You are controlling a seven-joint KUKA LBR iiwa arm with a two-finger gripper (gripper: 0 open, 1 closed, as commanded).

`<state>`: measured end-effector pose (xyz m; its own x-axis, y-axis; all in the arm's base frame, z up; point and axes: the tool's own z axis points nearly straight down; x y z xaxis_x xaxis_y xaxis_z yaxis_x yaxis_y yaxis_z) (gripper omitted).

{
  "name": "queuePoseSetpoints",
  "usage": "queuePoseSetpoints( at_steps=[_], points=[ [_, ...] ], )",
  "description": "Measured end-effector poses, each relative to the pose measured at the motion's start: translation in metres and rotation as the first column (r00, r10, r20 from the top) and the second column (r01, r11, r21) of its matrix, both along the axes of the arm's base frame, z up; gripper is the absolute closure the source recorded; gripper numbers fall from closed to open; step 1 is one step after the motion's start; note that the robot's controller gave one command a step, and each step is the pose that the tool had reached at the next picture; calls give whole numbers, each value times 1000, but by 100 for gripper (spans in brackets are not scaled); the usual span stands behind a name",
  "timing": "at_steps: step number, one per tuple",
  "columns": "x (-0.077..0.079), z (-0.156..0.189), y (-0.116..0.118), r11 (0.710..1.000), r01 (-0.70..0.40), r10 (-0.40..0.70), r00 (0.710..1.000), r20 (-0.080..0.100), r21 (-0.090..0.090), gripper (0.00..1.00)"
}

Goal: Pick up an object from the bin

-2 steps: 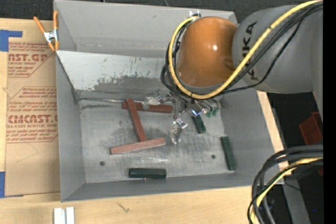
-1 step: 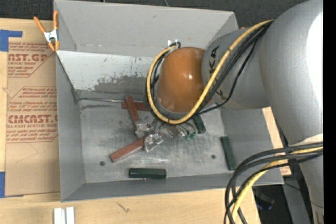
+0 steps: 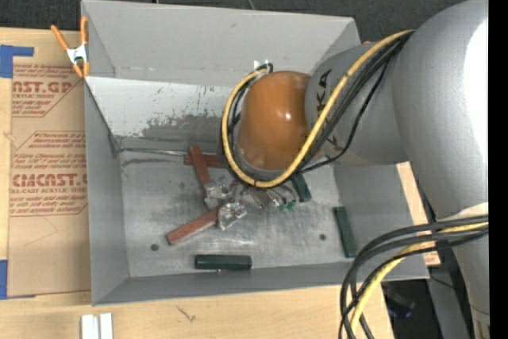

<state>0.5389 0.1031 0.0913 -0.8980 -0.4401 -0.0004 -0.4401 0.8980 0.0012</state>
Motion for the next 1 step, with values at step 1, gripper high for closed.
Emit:
queuePoseSetpoints(
  at_steps=[1],
  points=[
    [6,28,-7,1000,20,-20,1000,1,0,100]
  ],
)
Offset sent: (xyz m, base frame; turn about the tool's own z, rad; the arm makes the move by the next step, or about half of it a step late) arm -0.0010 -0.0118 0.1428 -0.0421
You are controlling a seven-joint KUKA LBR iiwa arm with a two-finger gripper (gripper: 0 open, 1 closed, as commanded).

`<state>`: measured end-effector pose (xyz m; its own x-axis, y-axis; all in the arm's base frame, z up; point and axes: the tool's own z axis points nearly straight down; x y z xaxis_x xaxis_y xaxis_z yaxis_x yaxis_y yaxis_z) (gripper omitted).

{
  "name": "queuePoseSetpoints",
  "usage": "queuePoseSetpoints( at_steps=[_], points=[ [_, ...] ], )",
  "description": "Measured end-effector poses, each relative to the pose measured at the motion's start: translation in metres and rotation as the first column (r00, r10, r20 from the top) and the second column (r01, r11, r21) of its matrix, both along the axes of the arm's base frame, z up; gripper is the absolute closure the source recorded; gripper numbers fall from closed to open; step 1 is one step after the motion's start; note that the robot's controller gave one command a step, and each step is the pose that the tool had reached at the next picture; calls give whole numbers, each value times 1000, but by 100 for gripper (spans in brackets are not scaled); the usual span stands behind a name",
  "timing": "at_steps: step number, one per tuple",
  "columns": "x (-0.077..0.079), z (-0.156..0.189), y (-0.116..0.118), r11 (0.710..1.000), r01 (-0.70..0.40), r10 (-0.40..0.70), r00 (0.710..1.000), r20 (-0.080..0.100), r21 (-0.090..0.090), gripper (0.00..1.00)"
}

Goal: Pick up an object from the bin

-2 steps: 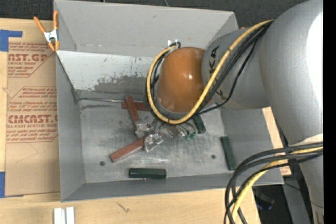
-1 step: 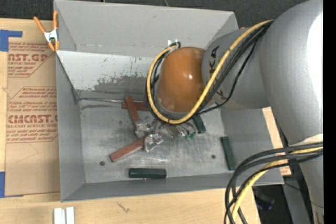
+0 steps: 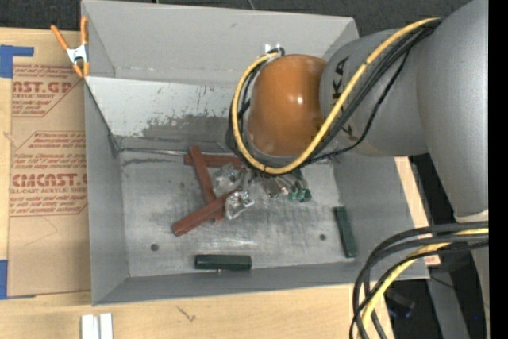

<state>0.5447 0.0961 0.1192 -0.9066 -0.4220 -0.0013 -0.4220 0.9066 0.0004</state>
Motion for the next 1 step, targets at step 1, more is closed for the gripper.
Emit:
queuePoseSetpoints(
  at_steps=[1],
  points=[
    [-6,115,-4,998,-62,62,998,2,0,100]
  ],
)
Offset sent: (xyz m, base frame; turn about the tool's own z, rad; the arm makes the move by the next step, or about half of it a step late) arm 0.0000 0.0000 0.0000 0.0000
